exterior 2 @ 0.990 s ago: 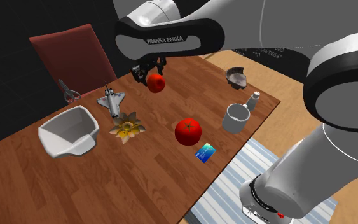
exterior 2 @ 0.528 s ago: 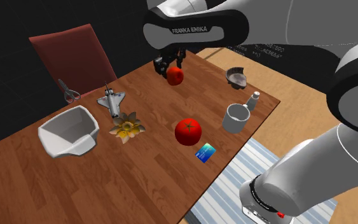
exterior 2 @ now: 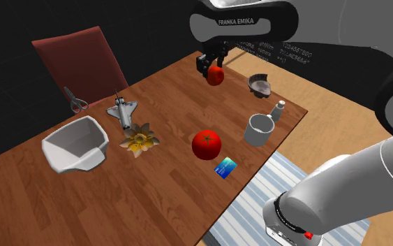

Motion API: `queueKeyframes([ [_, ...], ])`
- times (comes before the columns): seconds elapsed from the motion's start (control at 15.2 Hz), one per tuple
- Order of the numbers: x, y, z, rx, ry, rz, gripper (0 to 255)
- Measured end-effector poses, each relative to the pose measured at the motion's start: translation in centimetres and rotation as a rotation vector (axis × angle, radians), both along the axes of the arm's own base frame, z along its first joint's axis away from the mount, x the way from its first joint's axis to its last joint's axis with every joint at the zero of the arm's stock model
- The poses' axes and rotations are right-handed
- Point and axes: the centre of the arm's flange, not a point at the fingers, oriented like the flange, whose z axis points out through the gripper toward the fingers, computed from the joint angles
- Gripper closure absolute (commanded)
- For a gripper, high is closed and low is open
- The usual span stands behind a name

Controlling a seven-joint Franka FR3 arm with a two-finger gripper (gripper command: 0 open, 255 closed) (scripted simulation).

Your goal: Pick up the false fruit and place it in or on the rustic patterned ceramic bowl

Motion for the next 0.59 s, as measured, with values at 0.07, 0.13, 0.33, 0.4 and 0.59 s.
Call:
queueKeyframes([
  [0.07, -0.4, -1.4, 0.0, 0.0, 0.0, 0.0, 255],
  [0.13, -0.6, -2.7, 0.1, 0.0, 0.0, 0.0, 255],
  [0.33, -1.7, -6.4, 0.1, 0.0, 0.0, 0.0, 255],
  [0.4, -2.2, -7.5, 0.1, 0.0, 0.0, 0.0, 255],
  [0.59, -3.1, -11.1, 0.3, 0.0, 0.0, 0.0, 255],
])
